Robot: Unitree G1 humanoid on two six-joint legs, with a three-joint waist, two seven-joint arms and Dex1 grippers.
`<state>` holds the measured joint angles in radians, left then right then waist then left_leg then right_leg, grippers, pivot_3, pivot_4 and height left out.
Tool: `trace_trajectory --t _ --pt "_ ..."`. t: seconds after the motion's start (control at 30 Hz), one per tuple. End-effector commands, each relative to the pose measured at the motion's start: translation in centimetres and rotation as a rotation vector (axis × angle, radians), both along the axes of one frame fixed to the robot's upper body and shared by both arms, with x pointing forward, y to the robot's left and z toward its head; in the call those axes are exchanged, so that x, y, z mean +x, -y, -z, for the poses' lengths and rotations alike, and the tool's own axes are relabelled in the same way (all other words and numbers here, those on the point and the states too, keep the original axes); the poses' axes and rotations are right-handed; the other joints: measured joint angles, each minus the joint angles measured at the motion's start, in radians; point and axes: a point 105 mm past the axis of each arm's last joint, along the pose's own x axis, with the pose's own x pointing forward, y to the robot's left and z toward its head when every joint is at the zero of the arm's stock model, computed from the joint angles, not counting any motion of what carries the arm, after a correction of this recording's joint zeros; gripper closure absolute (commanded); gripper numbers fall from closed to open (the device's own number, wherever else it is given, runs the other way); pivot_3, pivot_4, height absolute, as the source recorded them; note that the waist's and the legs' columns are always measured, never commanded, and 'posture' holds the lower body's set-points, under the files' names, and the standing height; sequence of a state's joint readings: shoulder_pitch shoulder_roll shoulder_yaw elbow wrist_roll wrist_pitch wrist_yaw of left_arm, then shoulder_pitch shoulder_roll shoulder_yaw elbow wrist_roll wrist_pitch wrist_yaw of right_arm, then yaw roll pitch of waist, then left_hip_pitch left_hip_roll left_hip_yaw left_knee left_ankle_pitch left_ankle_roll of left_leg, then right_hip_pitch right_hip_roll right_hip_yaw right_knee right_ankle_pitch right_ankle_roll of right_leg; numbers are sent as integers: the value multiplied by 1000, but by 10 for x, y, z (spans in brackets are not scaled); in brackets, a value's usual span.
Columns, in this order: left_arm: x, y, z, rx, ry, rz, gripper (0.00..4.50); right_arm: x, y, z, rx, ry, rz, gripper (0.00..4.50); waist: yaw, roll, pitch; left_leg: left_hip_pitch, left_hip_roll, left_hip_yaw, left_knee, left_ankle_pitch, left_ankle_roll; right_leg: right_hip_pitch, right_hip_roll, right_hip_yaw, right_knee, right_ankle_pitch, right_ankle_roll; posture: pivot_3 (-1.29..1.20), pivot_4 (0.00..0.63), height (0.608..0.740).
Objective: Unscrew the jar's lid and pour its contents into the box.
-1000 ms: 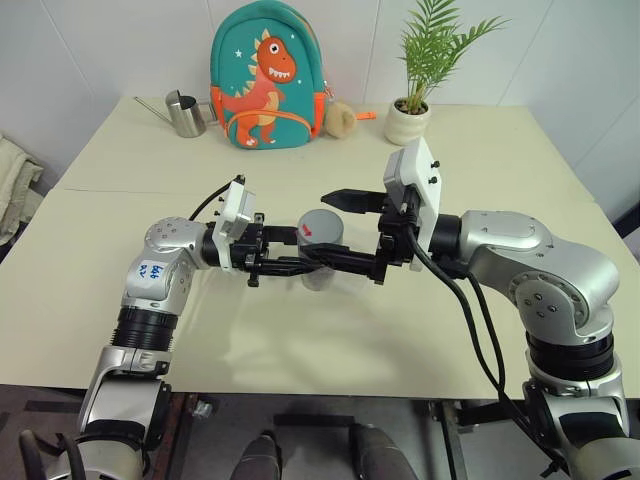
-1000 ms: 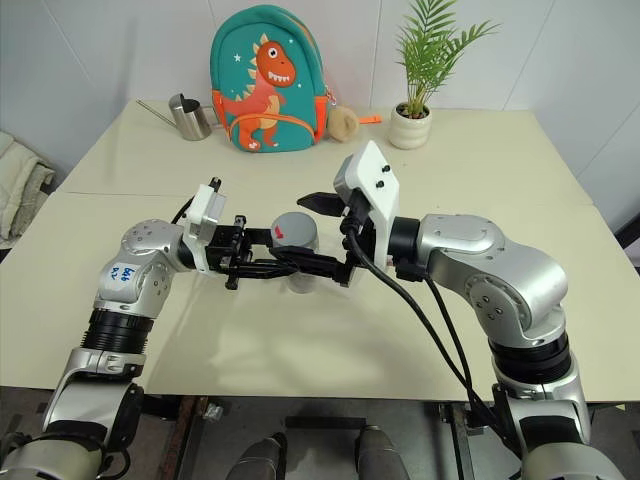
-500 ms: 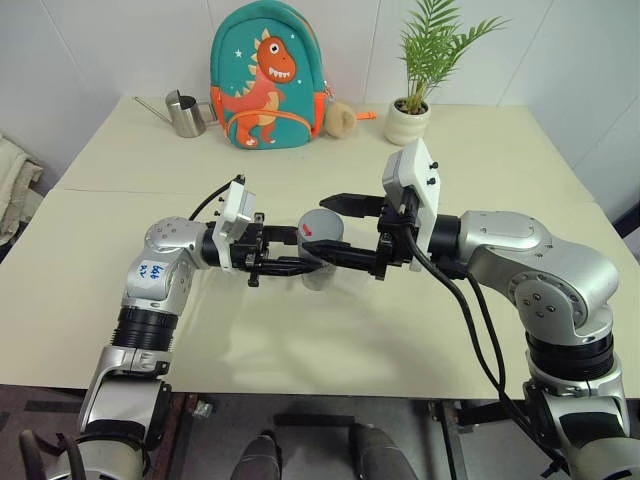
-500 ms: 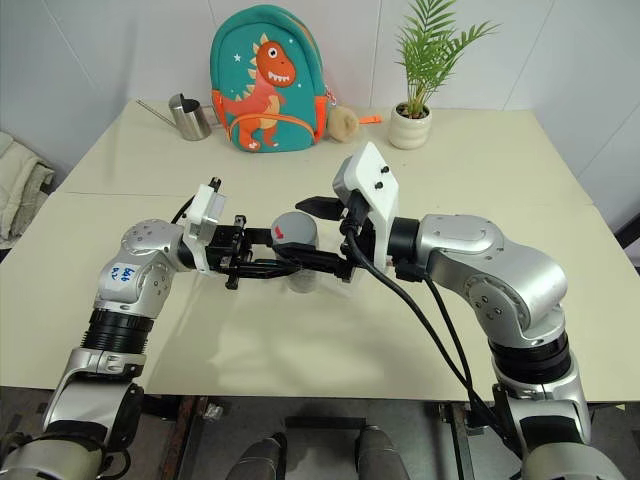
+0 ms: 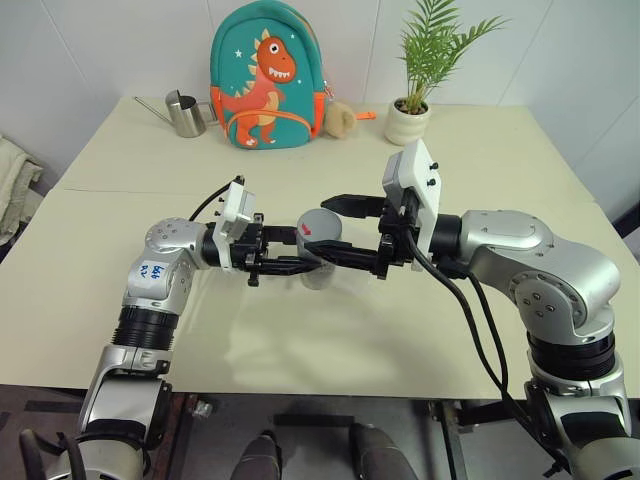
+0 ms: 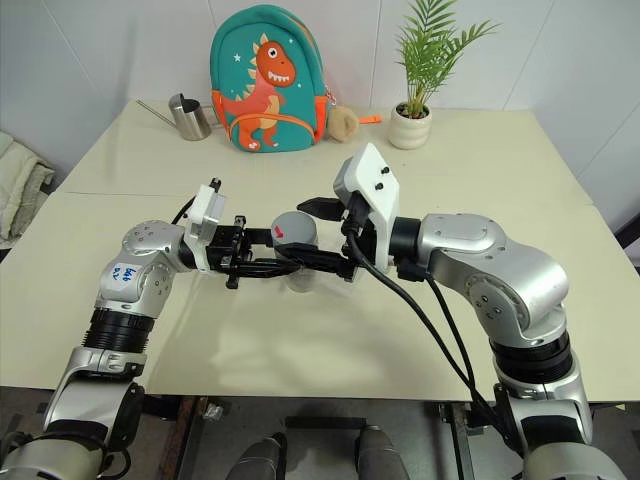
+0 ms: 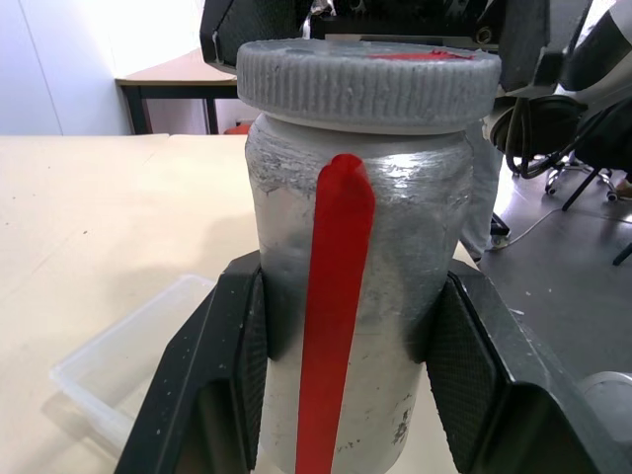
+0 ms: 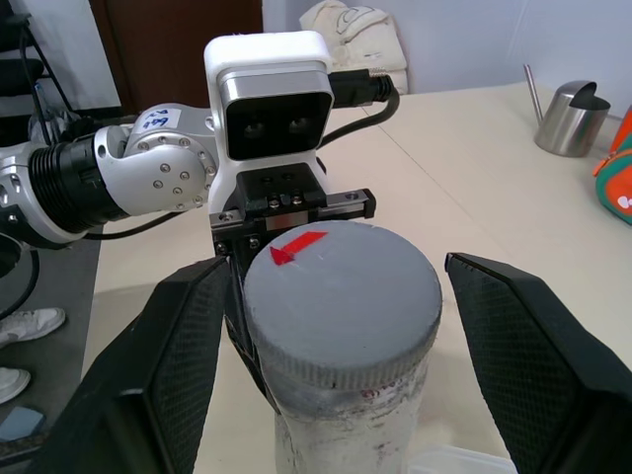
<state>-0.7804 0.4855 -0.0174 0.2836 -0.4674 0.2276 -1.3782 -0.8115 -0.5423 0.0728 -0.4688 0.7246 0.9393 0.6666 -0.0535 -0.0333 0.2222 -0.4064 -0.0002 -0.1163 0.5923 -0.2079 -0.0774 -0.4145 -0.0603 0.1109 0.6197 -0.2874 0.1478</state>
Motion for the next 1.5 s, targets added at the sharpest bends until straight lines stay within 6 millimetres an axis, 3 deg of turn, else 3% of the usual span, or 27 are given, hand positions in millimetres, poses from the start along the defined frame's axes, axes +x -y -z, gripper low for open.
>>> trace_trajectory --t 0.03,1.13,1.17,1.5 --pt "-1 2 -14 -7 63 11 2655 -5 -2 -7 -7 54 -20 1429 0 0 0 0 0 0 0 0 0 0 0 0 0 0 0 0 150 740" --pt "-2 3 -18 -10 69 19 2655 -2 -1 -3 -39 69 -19 1429 0 0 0 0 0 0 0 0 0 0 0 0 0 0 0 0 150 740" --pt "-2 3 -18 -10 69 19 2655 -2 -2 -3 -36 70 -20 1766 0 0 0 0 0 0 0 0 0 0 0 0 0 0 0 0 150 740" --pt "-3 2 -10 7 46 20 2655 -3 0 -21 7 112 -23 1766 0 0 0 0 0 0 0 0 0 0 0 0 0 0 0 0 150 740"
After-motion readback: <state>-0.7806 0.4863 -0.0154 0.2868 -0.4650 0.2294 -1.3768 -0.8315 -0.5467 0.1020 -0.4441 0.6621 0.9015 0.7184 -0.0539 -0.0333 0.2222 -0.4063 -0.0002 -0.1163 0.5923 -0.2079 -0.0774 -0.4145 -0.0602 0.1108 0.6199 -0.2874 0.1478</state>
